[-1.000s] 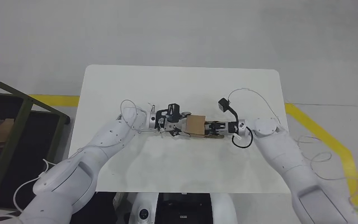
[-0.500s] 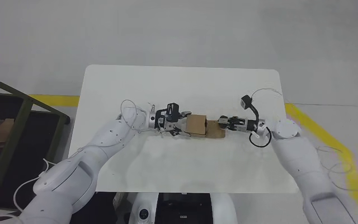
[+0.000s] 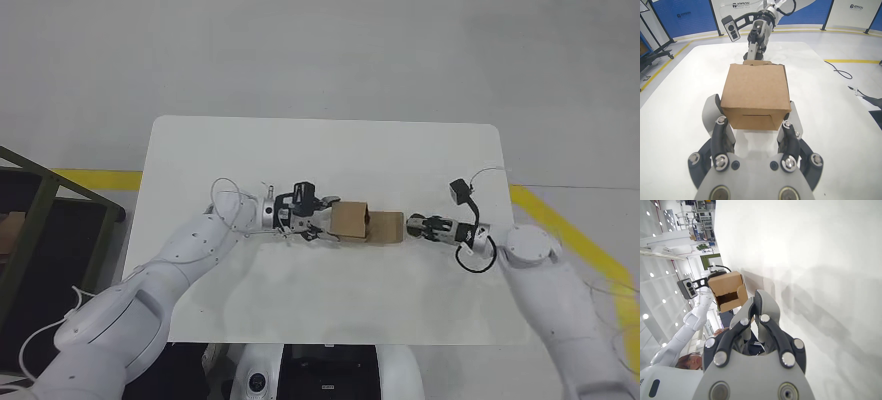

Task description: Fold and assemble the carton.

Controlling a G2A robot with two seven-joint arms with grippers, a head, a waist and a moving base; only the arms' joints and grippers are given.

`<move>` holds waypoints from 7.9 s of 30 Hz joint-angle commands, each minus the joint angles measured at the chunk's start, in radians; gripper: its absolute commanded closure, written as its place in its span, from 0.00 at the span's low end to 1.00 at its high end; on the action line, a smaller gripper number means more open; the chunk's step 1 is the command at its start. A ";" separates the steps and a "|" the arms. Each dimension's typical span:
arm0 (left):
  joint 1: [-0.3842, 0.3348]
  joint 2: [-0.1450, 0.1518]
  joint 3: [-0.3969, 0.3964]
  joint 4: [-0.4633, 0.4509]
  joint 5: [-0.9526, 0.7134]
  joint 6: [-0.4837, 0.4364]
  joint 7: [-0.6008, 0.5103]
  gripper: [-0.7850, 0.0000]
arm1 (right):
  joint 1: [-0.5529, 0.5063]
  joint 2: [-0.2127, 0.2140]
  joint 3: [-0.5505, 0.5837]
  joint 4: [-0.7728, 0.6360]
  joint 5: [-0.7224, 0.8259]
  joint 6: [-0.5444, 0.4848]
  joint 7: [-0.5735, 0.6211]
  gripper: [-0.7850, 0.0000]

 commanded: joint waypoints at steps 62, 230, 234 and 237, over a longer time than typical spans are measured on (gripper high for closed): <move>-0.010 -0.029 0.006 0.048 -0.036 0.002 -0.114 0.28 | 0.114 -0.076 -0.165 0.104 0.269 -0.096 0.160 0.73; 0.085 0.124 -0.311 -0.038 -0.301 -0.039 -0.044 0.00 | 0.023 -0.012 0.109 -0.140 -0.129 -0.412 -0.324 0.00; 0.086 0.136 -0.360 -0.010 -0.352 -0.040 -0.095 0.00 | 0.013 -0.001 0.166 -0.154 -0.184 -0.440 -0.397 0.00; 0.089 0.148 -0.397 -0.004 -0.376 -0.040 -0.121 0.00 | 0.000 0.007 0.212 -0.178 -0.238 -0.440 -0.461 0.00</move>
